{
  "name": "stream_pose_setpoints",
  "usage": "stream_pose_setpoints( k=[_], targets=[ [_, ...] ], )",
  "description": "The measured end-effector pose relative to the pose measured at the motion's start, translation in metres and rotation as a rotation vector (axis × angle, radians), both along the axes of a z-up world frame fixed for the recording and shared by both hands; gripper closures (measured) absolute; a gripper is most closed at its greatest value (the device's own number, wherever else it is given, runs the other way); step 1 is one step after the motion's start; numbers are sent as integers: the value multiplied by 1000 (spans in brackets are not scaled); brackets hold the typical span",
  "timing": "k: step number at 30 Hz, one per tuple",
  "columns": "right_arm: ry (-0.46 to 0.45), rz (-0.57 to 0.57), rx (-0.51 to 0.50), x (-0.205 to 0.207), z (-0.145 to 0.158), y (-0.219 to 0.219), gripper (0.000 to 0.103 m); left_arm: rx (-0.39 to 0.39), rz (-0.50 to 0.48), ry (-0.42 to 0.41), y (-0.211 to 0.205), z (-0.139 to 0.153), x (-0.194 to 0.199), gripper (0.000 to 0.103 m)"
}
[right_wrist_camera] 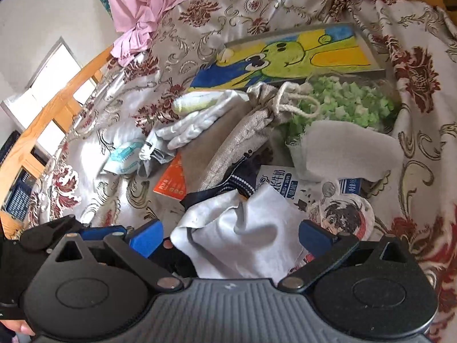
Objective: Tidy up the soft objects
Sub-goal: 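Grasp the white cloth with the right gripper while the left gripper grasps a black item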
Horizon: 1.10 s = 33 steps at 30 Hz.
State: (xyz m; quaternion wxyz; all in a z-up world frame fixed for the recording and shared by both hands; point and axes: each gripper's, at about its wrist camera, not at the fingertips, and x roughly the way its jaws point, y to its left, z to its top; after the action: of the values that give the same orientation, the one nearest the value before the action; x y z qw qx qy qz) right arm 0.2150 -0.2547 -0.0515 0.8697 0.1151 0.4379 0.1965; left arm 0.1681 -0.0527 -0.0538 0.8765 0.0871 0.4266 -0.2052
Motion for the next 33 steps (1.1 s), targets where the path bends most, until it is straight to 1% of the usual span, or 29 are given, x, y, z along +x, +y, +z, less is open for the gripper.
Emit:
stream_pose_setpoints(
  k=[2,4,5,7,10,12,14,16,17,19,20,22,23,25,27,30,33],
  targets=[
    [3,17,-10,1,-3,3,1,-15,-8,6,-1,-4,4,8],
    [1,35,-20,2,-5,7,5,-20,-6,19,-2,-9,10,14],
    [-4,42,-29,2,-5,10,6,-23,-6,28,-3,-11,12,15],
    [-14,50,-51,3,-5,14,12,-30,-7,49,-4,-16,18,22],
    [-7,58,-74,3,-7,17,18,-46,-14,81,-5,-21,24,30],
    [2,61,-82,4,-9,18,20,-47,-11,80,-6,-23,27,34],
    [0,56,-87,3,-9,17,20,-41,-7,66,-6,-23,27,42],
    [-1,46,-83,3,-8,15,24,-41,5,61,-4,-23,28,54],
    [1,41,-79,4,-8,14,25,-46,15,61,-2,-22,29,57],
    [3,38,-76,4,-9,12,32,-64,34,67,2,-22,31,69],
    [2,38,-80,3,-9,13,35,-70,39,71,3,-22,32,73],
    [-2,39,-91,2,-8,13,43,-78,46,76,4,-22,32,84],
    [-4,40,-93,2,-8,14,45,-78,50,73,4,-22,32,86],
    [-8,37,-101,1,-8,14,56,-69,61,62,5,-21,31,93],
    [-11,31,-100,0,-7,13,60,-63,79,54,6,-19,30,97],
    [-21,16,-94,-2,-4,10,67,-56,134,43,11,-15,30,101],
    [-29,5,-91,-3,-3,7,73,-76,181,53,19,-14,32,102]
  ],
)
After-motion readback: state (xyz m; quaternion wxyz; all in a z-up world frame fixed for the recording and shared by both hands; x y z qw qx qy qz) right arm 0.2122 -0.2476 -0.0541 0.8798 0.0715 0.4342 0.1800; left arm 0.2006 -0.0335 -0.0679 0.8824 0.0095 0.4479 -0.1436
